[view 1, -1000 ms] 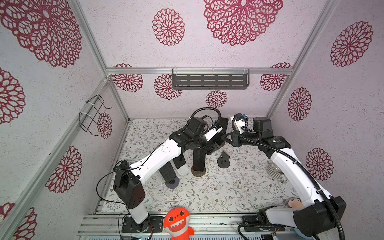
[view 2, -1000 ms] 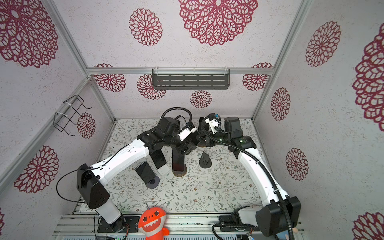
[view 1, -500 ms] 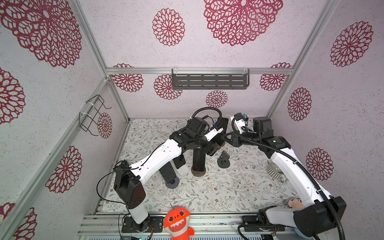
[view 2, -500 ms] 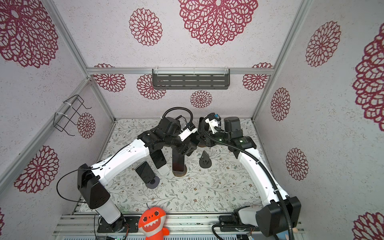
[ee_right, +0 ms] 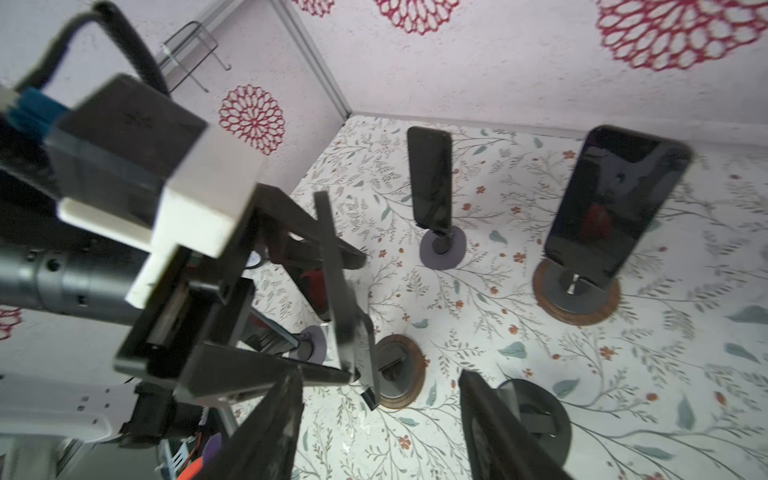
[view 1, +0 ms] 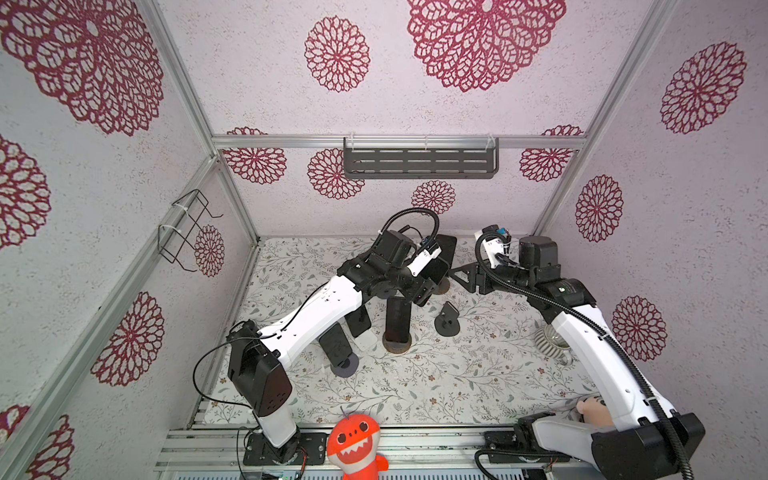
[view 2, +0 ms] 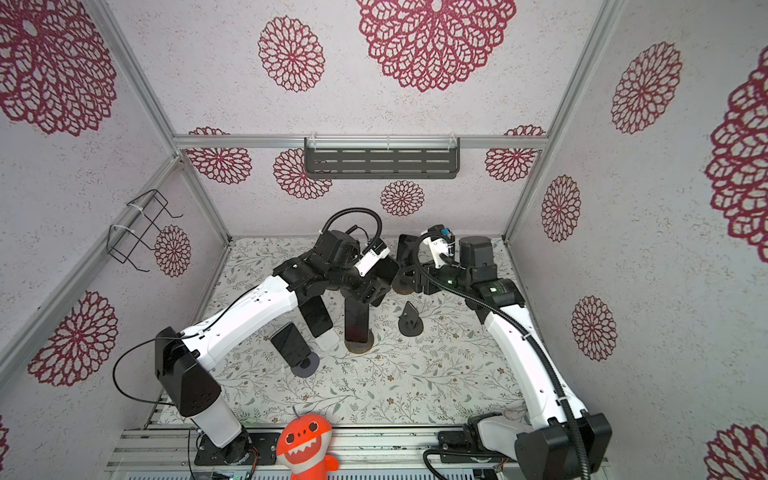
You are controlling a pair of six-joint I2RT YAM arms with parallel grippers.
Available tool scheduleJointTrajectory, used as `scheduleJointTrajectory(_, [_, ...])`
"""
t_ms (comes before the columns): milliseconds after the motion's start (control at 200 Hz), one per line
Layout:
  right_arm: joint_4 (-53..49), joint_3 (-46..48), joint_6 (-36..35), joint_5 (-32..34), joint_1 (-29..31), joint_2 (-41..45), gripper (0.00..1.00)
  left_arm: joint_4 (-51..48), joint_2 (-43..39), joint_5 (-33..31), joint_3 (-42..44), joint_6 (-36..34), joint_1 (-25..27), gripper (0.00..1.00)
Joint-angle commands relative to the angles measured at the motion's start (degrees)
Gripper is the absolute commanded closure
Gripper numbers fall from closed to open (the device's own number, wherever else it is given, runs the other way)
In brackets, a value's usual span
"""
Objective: Remove the phone from the phone stand
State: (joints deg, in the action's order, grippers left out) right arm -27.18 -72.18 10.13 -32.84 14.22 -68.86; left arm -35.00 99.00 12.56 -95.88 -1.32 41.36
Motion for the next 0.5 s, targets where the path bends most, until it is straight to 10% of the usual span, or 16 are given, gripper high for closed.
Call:
scheduleJointTrajectory(0, [0.02,0.77,-0.10,6.87,-0.73,1.89,0.37,1.93,-2.90,0.55,-2.49,3.49,-2.27,0.57])
scheduleJointTrajectory(495, [1.16,7.17,-0.97,9.19,-3.46,2.59,0.39,-8.96,-7.28,2.89,-8.05,17.63,-21.55,0.56])
